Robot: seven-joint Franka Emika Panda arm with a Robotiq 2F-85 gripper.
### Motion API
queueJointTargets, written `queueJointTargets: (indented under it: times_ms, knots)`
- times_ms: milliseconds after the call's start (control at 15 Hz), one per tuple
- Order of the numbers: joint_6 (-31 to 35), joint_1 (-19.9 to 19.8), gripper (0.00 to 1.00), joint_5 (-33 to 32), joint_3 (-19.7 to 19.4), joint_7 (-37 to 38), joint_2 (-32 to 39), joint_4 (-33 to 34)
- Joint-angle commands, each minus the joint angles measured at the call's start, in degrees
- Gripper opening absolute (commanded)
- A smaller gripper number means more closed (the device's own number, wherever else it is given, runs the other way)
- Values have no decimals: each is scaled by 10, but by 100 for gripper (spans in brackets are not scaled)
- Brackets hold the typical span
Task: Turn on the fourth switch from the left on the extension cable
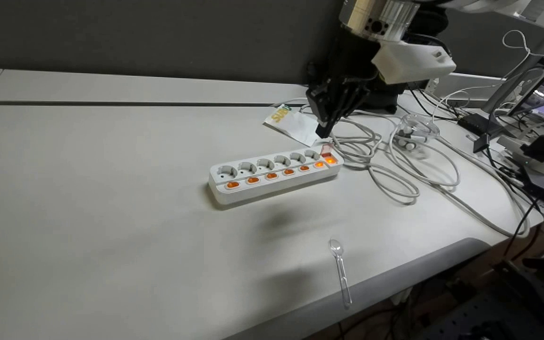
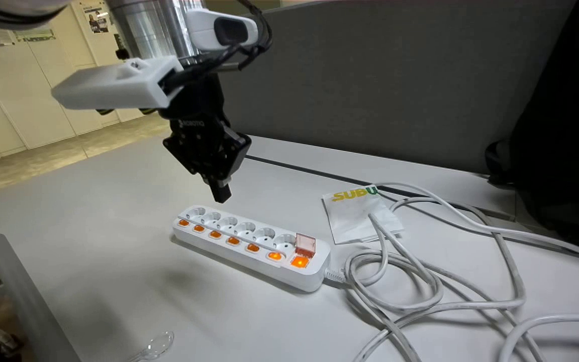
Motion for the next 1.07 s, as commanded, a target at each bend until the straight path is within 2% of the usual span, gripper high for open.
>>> queueJointTargets:
  times_ms: [0, 400, 1000]
  knots:
    - [3, -6, 1, -1, 5, 1, 5, 1]
    - [8, -7, 0, -1, 5, 1, 11, 2]
    - [59, -9, 0, 2, 8, 14, 85, 13]
